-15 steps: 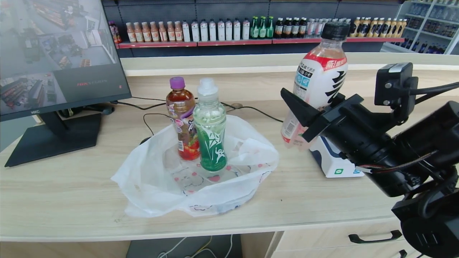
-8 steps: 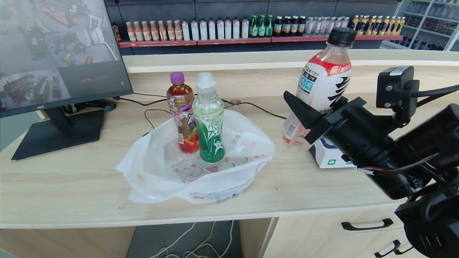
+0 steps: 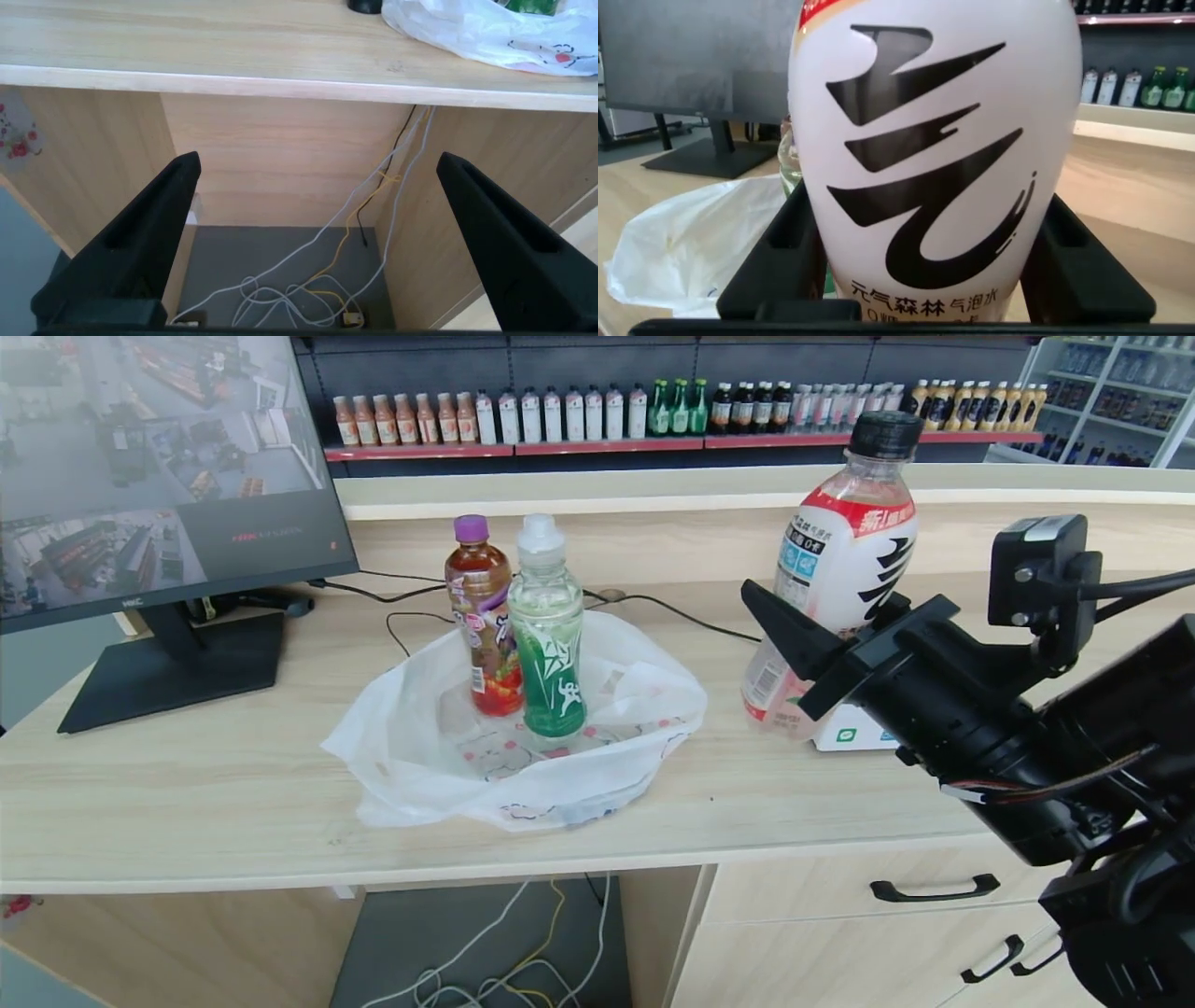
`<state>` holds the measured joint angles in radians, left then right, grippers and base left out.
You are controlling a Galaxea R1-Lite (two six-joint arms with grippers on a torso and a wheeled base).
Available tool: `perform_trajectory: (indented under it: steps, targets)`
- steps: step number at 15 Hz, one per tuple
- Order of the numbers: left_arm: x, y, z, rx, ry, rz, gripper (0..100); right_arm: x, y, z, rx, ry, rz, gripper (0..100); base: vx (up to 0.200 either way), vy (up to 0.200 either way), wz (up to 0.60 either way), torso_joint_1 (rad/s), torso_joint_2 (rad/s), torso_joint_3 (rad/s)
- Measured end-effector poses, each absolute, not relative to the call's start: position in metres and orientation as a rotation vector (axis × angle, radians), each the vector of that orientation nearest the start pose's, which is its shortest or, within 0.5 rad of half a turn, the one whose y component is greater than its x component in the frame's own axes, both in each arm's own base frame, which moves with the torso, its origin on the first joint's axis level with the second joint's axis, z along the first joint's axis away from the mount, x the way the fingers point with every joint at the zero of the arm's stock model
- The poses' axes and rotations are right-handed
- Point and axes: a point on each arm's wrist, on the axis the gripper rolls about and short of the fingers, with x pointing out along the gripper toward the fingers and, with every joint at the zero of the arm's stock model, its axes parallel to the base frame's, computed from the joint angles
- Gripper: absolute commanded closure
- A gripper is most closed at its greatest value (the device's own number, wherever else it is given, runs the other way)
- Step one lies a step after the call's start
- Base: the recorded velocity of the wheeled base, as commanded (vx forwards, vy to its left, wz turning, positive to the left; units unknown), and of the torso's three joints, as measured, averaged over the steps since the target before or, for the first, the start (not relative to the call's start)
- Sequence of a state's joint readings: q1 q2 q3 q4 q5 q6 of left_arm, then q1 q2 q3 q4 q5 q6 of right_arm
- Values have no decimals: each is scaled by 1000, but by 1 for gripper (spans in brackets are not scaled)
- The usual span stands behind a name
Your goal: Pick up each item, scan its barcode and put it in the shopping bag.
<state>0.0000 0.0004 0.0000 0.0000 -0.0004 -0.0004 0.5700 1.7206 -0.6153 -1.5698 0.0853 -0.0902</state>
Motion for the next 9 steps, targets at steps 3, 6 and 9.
perform_trajectory:
  steps: [3, 6, 9]
  targets:
    - [-23, 0, 75, -1, 0, 0, 0, 236, 154, 220, 27, -484, 623, 100, 0, 133, 0, 2, 2, 3]
    - [-23, 0, 75, -1, 1, 0, 0, 236, 154, 220, 27, -484, 623, 100, 0, 200, 0, -1, 2, 4]
    - [-23, 0, 75, -1, 1, -2, 0, 236, 154, 219, 27, -481, 622, 100, 0, 200, 0, 9, 6, 2]
